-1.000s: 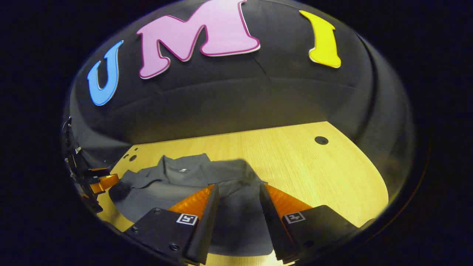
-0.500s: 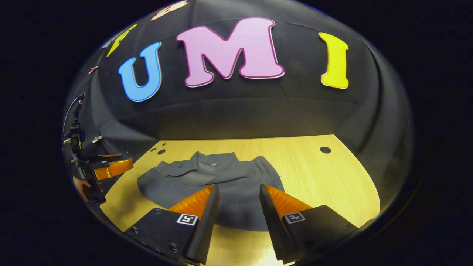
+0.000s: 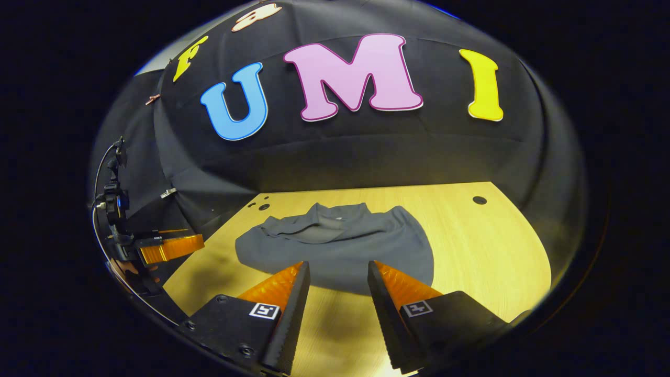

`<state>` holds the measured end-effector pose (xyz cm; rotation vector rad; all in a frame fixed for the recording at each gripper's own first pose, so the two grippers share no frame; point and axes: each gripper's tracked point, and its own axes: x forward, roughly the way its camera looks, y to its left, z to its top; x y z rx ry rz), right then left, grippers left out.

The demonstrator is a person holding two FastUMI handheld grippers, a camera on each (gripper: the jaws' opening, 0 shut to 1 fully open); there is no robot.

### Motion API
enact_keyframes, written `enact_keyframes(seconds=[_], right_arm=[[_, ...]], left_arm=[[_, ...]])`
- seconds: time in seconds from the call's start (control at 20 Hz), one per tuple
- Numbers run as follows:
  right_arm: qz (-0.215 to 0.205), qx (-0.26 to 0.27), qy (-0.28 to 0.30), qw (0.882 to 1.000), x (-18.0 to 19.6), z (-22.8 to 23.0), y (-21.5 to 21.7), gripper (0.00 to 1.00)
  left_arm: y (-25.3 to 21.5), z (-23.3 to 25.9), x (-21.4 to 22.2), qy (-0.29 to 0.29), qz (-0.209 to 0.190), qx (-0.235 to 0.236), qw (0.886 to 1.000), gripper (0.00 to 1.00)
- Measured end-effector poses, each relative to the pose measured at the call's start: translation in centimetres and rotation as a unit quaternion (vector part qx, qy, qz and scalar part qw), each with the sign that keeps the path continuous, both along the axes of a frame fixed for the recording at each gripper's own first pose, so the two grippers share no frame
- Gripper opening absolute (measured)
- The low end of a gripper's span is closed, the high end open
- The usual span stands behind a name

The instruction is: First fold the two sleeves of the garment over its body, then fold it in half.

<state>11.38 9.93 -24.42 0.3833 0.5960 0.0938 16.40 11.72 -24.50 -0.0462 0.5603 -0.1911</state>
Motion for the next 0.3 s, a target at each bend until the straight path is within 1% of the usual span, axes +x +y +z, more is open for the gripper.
enact_keyframes(seconds=[0.15, 0.3], right_arm=[[0.010, 0.018, 0.030, 0.999, -1.2, -1.5, 1.3, 0.70], [0.027, 0.003, 0.051, 0.998, -2.1, -2.6, 1.4, 0.70]], left_arm=[[0.3, -0.8, -1.8, 0.012, 0.006, 0.001, 1.000, 0.96], [-0.3, -1.5, -3.0, 0.019, 0.009, -0.006, 1.000, 0.96]])
